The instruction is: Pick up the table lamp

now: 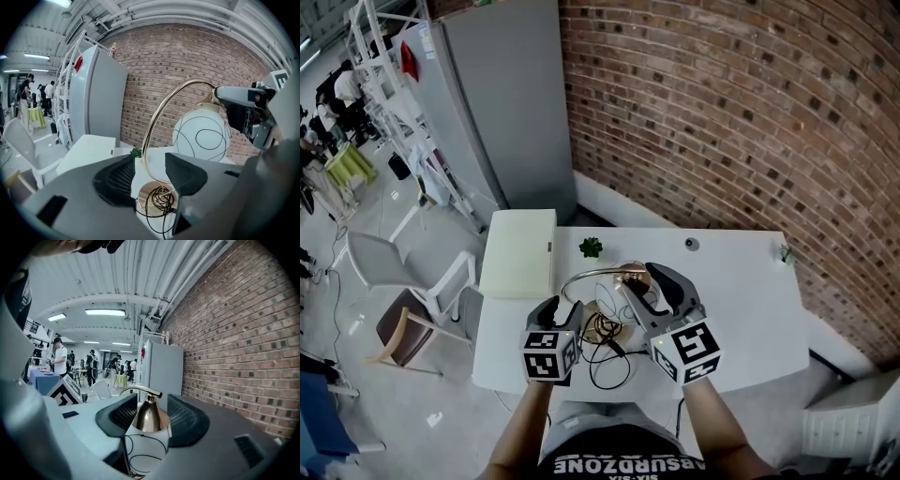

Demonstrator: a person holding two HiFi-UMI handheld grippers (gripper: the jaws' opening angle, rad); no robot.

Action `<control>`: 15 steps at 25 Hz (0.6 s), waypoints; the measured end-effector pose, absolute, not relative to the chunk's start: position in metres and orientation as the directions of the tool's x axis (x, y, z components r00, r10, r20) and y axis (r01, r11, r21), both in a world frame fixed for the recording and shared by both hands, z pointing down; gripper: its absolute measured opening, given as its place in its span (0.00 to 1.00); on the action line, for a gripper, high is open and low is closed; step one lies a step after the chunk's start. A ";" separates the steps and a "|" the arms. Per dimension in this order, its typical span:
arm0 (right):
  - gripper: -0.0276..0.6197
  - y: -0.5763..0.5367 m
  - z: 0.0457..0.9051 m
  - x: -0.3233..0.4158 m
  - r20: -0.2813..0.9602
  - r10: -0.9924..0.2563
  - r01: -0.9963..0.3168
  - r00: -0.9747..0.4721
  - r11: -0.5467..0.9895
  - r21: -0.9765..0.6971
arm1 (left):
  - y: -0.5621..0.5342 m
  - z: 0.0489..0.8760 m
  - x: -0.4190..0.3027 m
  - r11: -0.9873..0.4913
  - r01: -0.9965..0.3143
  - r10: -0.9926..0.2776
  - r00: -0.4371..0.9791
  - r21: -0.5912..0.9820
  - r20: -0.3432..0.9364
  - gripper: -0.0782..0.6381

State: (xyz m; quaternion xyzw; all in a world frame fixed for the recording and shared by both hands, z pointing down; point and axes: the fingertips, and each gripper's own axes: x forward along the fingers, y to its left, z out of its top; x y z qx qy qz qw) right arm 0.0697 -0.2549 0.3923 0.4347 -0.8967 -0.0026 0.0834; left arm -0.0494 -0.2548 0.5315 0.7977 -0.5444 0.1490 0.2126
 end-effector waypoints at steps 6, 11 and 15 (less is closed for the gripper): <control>0.32 -0.263 0.396 0.060 0.169 -0.768 -0.765 -0.618 0.637 0.095 | -0.266 0.544 -0.046 -0.335 -0.923 -0.781 0.384 0.189 0.492 0.36; 0.32 -0.267 0.398 0.056 0.176 -0.764 -0.760 -0.621 0.642 0.105 | -0.275 0.555 -0.041 -0.361 -0.912 -0.760 0.410 0.197 0.505 0.36; 0.30 -0.269 0.397 0.054 0.173 -0.744 -0.747 -0.645 0.662 0.062 | -0.281 0.561 -0.041 -0.362 -0.912 -0.753 0.408 0.193 0.516 0.36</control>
